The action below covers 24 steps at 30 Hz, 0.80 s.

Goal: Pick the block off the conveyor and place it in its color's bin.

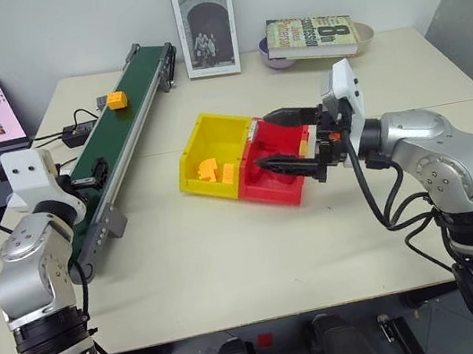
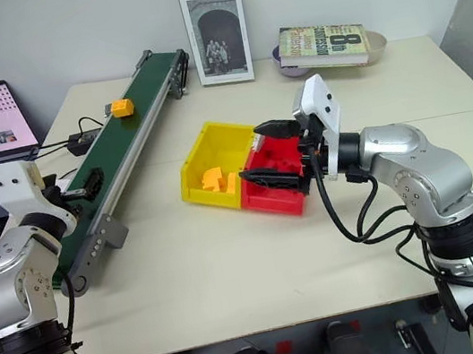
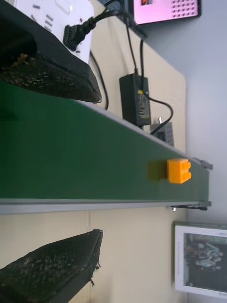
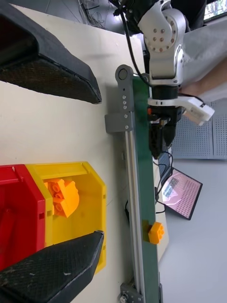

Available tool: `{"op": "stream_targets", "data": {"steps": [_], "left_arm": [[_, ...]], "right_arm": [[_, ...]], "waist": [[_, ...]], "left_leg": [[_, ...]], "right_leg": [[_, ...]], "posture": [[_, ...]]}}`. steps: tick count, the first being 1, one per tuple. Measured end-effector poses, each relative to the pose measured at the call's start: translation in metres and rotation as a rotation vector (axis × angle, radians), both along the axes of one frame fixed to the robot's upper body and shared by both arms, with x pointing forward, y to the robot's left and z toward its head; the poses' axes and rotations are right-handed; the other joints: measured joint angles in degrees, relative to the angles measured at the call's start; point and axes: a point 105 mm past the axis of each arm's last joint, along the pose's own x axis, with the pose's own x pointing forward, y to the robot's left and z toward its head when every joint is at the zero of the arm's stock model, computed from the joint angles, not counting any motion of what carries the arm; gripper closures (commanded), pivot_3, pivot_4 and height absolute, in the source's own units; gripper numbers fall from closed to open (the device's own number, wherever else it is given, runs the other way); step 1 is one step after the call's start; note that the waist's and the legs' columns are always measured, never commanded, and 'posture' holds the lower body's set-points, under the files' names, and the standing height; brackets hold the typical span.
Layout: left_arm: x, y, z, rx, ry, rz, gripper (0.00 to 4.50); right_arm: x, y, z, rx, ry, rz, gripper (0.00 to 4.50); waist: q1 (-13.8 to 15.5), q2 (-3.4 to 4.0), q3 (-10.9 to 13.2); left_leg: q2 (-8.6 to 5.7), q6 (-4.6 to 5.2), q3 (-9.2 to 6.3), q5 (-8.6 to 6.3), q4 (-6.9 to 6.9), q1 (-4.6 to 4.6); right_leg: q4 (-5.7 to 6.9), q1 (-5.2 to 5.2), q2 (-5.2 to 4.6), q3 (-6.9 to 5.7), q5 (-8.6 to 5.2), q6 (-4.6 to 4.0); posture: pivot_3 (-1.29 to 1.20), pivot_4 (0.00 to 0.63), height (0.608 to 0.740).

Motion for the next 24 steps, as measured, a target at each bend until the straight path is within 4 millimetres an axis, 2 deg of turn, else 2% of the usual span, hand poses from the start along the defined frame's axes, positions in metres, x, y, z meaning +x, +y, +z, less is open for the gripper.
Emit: {"op": "stream_targets", "data": {"steps": [8,24], "left_arm": [[0.007,-0.004,0.000,0.001,0.006,-0.014,0.05],[0.011,0.003,-0.006,-0.001,0.023,0.017,0.05]], "right_arm": [[-0.004,0.002,0.001,0.013,0.003,0.021,0.00],[-0.006,0.002,0.002,0.010,0.004,0.007,0.00]], "waist": [[0.0,0.00,0.0],[0.0,0.00,0.0]], "left_leg": [[0.00,0.00,0.00,0.00,0.00,0.00],[0.01,0.00,-0.01,0.00,0.00,0.00]], "right_leg": [[0.00,0.00,-0.03,0.00,0.00,0.00],[0.00,0.00,-0.07,0.00,0.00,0.00]], "posture": [[0.00,0.150,0.740],[0.00,0.150,0.740]]}}
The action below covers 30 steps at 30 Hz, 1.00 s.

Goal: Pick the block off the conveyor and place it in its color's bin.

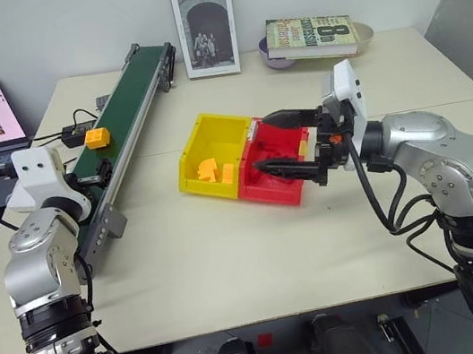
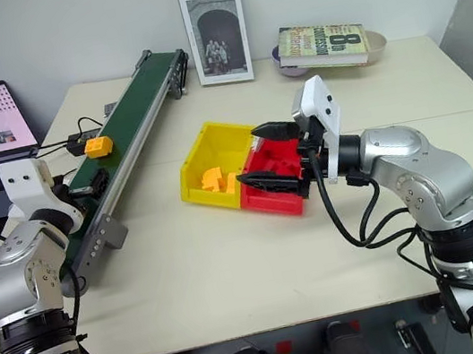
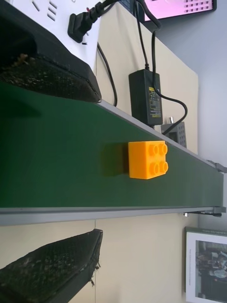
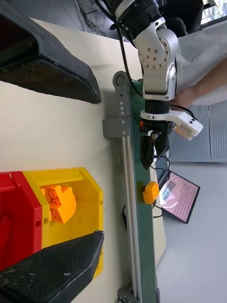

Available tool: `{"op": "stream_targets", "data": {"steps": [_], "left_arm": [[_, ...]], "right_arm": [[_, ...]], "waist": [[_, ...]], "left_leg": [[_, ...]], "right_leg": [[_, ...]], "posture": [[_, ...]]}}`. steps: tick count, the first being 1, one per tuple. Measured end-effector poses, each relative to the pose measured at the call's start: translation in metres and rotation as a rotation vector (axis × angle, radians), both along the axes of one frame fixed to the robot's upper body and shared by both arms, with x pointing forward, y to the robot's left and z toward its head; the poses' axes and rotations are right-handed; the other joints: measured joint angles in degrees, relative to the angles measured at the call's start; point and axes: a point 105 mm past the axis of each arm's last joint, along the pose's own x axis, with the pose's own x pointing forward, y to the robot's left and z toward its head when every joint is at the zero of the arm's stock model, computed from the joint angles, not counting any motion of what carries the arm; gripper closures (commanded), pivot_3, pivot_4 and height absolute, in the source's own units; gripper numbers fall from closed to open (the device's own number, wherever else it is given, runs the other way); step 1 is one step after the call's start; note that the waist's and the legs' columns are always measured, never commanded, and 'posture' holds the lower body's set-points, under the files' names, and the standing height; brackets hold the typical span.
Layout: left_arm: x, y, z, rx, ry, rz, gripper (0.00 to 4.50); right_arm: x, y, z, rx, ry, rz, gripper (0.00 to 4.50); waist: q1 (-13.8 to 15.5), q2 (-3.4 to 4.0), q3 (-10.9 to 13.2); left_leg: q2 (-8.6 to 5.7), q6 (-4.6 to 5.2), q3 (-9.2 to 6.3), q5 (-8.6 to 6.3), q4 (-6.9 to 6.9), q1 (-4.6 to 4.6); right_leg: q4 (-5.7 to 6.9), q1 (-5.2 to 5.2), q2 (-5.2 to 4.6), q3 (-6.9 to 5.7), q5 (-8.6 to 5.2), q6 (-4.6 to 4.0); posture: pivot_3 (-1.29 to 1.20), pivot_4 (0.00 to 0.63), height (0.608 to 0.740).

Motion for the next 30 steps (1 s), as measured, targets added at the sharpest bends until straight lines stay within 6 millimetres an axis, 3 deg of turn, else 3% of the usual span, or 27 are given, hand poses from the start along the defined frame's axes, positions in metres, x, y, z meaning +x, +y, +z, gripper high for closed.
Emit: {"op": "stream_targets", "data": {"steps": [11,19,23,26,30], "left_arm": [[-0.001,0.003,0.001,0.006,-0.001,0.016,0.05],[-0.005,0.012,-0.005,-0.010,0.037,0.059,1.47],[-0.018,0.021,-0.022,-0.007,0.119,0.112,2.27],[-0.027,0.023,-0.021,-0.001,0.135,0.137,2.84],[-0.035,0.019,-0.016,-0.018,0.137,0.149,2.97]], "right_arm": [[0.000,0.000,0.002,0.012,0.005,-0.003,0.00],[0.001,-0.002,0.004,0.008,-0.002,-0.009,0.00],[0.003,-0.005,0.004,0.006,-0.001,-0.020,0.00],[0.005,-0.006,0.005,0.007,0.000,-0.025,0.00],[0.007,-0.008,0.007,0.013,-0.001,-0.033,0.00]], "waist": [[0.0,0.00,0.0],[0.0,0.00,0.0],[0.0,0.00,0.0],[0.0,0.00,0.0],[0.1,0.00,0.0]], "left_leg": [[0.00,0.00,0.00,0.00,0.00,0.00],[0.01,0.00,0.00,0.00,0.00,0.00],[0.01,0.00,0.00,0.00,-0.02,-0.01],[0.02,-0.01,0.00,0.00,-0.02,0.00],[0.01,-0.01,-0.05,0.00,-0.01,0.00]], "right_leg": [[0.00,0.00,-0.06,0.00,0.00,0.00],[0.00,0.00,-0.06,-0.01,0.00,0.00],[-0.01,-0.01,-0.11,0.00,0.00,0.00],[0.00,-0.01,-0.15,0.01,0.00,0.00],[0.00,0.00,-0.15,-0.02,0.00,0.00]], "posture": [[0.00,0.150,0.740],[0.00,0.150,0.740],[0.00,0.150,0.740],[0.00,0.150,0.740],[0.00,0.150,0.740]]}}
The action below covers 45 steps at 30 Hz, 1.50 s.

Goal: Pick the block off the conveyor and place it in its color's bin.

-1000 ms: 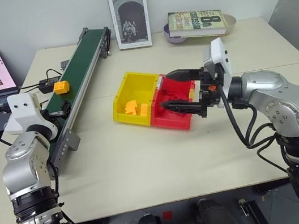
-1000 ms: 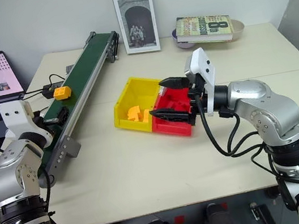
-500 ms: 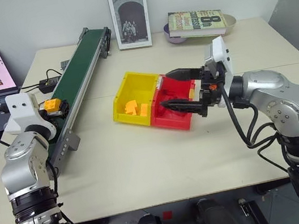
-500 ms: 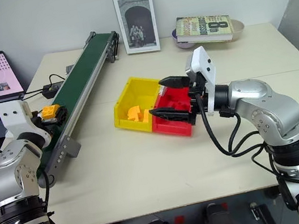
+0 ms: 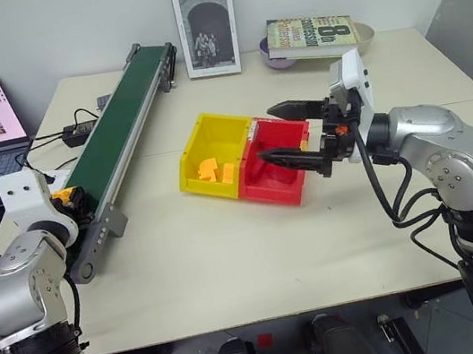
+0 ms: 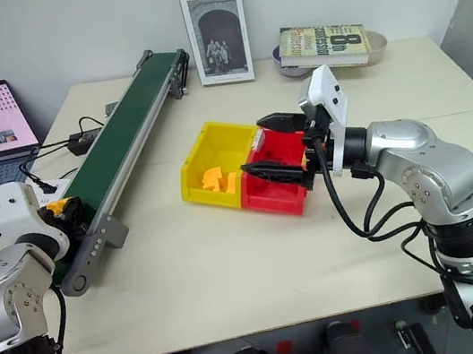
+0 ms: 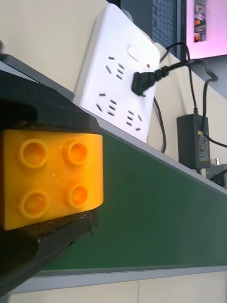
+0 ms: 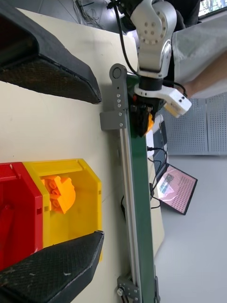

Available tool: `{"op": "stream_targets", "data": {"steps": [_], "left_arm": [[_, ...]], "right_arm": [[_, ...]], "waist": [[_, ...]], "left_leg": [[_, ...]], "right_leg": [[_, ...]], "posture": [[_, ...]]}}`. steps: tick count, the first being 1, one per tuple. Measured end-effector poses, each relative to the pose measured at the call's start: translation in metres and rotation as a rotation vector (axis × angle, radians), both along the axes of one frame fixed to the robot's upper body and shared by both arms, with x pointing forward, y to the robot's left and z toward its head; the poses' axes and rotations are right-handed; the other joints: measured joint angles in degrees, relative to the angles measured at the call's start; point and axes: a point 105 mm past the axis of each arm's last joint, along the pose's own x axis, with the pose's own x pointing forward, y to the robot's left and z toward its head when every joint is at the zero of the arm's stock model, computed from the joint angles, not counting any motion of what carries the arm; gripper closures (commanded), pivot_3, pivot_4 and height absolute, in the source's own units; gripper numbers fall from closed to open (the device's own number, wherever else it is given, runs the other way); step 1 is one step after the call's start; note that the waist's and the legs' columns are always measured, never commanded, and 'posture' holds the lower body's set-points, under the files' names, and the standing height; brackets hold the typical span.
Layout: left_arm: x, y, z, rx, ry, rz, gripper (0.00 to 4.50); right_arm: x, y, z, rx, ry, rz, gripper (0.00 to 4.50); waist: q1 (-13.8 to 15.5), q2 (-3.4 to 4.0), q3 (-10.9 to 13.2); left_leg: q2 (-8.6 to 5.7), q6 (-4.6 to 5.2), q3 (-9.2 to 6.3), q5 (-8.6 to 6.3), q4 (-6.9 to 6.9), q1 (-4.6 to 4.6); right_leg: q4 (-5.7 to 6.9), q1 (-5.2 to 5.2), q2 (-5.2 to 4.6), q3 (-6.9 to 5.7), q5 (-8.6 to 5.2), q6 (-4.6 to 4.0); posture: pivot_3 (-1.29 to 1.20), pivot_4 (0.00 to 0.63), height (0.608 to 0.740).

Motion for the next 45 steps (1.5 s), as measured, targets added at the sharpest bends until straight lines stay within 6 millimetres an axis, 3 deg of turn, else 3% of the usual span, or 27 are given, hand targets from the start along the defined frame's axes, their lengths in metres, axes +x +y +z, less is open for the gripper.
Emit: {"op": "stream_targets", "data": {"steps": [4,7,9,12,14,18,21,23,30,35,39,41,45], "left_arm": [[0.002,-0.010,0.009,-0.014,-0.024,-0.026,2.97],[0.014,-0.028,0.026,-0.022,-0.068,-0.097,2.97],[0.028,-0.057,0.047,-0.009,-0.116,-0.230,2.97],[0.047,-0.107,0.063,0.038,-0.132,-0.461,2.97],[0.057,-0.139,0.062,0.095,-0.116,-0.617,2.97],[0.072,-0.183,0.042,0.183,-0.055,-0.844,2.97],[0.083,-0.206,0.030,0.237,-0.031,-0.954,2.97],[0.093,-0.209,0.028,0.249,-0.026,-0.963,2.27],[0.108,-0.214,0.023,0.262,-0.032,-0.995,1.16],[0.111,-0.212,0.030,0.246,-0.057,-0.989,0.09],[0.101,-0.189,0.040,0.272,-0.053,-1.002,0.09],[0.084,-0.165,0.044,0.314,-0.030,-1.017,0.09],[0.044,-0.146,0.033,0.346,0.068,-1.094,0.09]], "right_arm": [[0.001,0.000,0.003,0.003,-0.008,-0.004,0.00],[0.002,-0.003,0.003,0.002,-0.017,-0.039,0.00],[0.000,-0.008,-0.003,-0.019,-0.026,-0.090,0.00],[-0.002,-0.018,-0.015,-0.071,-0.022,-0.188,0.00],[-0.006,-0.027,-0.025,-0.133,-0.031,-0.269,0.00],[-0.015,-0.032,-0.035,-0.173,-0.025,-0.328,0.00],[-0.022,-0.035,-0.037,-0.200,-0.042,-0.353,0.00],[-0.025,-0.036,-0.037,-0.197,-0.043,-0.372,0.00],[-0.032,-0.040,-0.032,-0.185,-0.053,-0.437,0.00],[-0.033,-0.043,-0.030,-0.179,-0.047,-0.455,0.00],[-0.023,-0.047,-0.028,-0.180,-0.033,-0.445,0.00],[-0.016,-0.052,-0.025,-0.178,-0.030,-0.436,0.00],[-0.006,-0.056,-0.023,-0.183,-0.009,-0.375,0.00]], "waist": [[0.0,0.00,0.0],[0.4,0.00,0.0],[1.1,-0.01,0.0],[1.6,0.00,0.0],[1.6,0.00,0.0],[1.2,0.00,0.0],[1.1,0.00,0.0],[1.0,0.00,0.0],[1.0,0.00,0.0],[1.1,0.00,0.0],[0.3,0.00,0.0],[-0.4,0.01,0.0],[-0.4,0.05,0.0]], "left_leg": [[-0.02,0.00,0.04,0.00,0.01,0.01],[-0.04,0.00,0.00,0.00,0.01,-0.03],[-0.10,0.00,0.02,0.00,0.01,-0.05],[-0.19,0.00,0.06,0.00,0.01,-0.07],[-0.20,0.00,0.13,0.00,0.01,-0.08],[-0.18,0.01,0.12,0.00,0.00,-0.07],[-0.19,0.01,0.13,0.00,0.01,-0.06],[-0.17,0.01,0.08,0.00,0.02,-0.07],[-0.13,0.01,0.07,0.00,0.01,-0.09],[-0.12,0.01,0.06,0.00,0.02,-0.14],[-0.08,0.02,0.11,0.00,0.01,-0.12],[0.01,0.02,0.11,0.00,-0.05,-0.06],[0.09,0.02,0.02,0.00,-0.08,-0.04]], "right_leg": [[-0.01,0.00,0.02,0.02,0.00,0.00],[-0.02,0.00,0.12,-0.02,0.00,0.00],[-0.05,0.00,0.20,-0.01,0.00,0.00],[-0.08,0.00,0.16,0.02,0.00,0.00],[-0.13,0.00,0.17,0.07,0.00,0.00],[-0.12,-0.03,0.34,0.06,-0.03,-0.03],[-0.11,-0.05,0.50,0.06,-0.06,-0.07],[-0.10,-0.06,0.63,0.04,-0.08,-0.09],[-0.11,-0.06,0.64,0.05,-0.08,-0.09],[-0.13,-0.07,0.52,0.05,-0.08,-0.08],[-0.09,-0.11,0.53,0.11,-0.08,-0.08],[-0.04,-0.13,0.53,0.12,-0.08,-0.08],[0.02,-0.12,0.52,0.06,-0.10,-0.11]], "posture": [[0.00,0.150,0.740],[0.00,0.150,0.740],[0.00,0.150,0.740],[0.00,0.150,0.740],[0.00,0.150,0.740],[0.00,0.150,0.740],[0.00,0.150,0.740],[0.00,0.150,0.740],[0.00,0.150,0.740],[0.00,0.150,0.740],[0.00,0.150,0.740],[0.00,0.150,0.740],[0.00,0.150,0.740]]}}
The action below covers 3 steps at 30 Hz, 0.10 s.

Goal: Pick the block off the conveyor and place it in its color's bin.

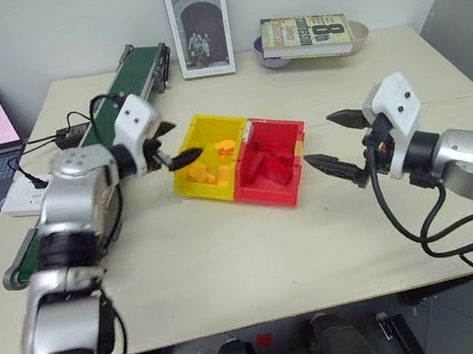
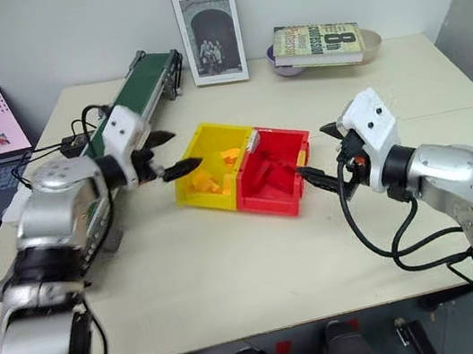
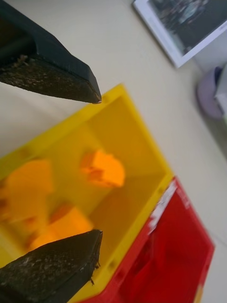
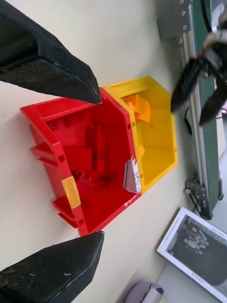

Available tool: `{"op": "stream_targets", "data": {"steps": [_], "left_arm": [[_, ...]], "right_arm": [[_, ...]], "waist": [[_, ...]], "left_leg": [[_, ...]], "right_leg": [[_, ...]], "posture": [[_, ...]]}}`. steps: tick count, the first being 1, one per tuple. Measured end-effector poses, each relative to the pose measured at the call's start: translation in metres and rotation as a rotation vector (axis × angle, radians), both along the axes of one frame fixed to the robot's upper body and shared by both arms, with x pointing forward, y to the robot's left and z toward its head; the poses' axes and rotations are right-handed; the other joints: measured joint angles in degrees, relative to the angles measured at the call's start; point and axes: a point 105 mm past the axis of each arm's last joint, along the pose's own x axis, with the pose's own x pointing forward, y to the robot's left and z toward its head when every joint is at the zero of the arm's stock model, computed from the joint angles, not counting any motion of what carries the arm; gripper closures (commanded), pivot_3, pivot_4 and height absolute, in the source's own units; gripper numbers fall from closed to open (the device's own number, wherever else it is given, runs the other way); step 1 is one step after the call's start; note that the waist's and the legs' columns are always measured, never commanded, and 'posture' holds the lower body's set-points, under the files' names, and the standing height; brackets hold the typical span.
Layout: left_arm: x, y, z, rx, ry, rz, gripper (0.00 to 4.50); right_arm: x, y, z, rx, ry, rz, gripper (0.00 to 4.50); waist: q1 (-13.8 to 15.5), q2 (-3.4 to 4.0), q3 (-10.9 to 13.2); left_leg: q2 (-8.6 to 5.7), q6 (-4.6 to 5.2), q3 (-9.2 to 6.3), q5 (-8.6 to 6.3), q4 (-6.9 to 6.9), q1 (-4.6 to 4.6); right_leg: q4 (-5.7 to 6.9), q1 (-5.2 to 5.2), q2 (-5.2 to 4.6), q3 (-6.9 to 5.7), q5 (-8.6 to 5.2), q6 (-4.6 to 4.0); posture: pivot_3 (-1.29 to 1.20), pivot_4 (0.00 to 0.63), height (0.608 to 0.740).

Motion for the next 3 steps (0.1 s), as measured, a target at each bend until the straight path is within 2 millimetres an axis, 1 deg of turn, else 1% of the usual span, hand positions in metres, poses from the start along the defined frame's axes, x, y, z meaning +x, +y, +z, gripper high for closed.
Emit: {"op": "stream_targets", "data": {"steps": [2,3], "left_arm": [[-0.017,0.002,-0.004,0.015,0.037,-0.027,0.09],[-0.022,0.001,-0.004,0.025,0.041,-0.037,0.09]], "right_arm": [[0.003,0.001,0.000,0.001,0.011,0.047,0.00],[0.004,0.001,0.000,0.006,0.013,0.063,0.00]], "waist": [[0.2,0.00,0.0],[0.4,-0.01,0.0]], "left_leg": [[-0.02,0.00,-0.01,0.00,0.02,-0.03],[-0.05,0.00,-0.03,0.00,0.03,-0.02]], "right_leg": [[-0.03,0.01,-0.03,-0.03,-0.01,-0.01],[-0.04,0.03,-0.08,-0.05,-0.01,0.00]], "posture": [[0.00,0.150,0.740],[0.00,0.150,0.740]]}}
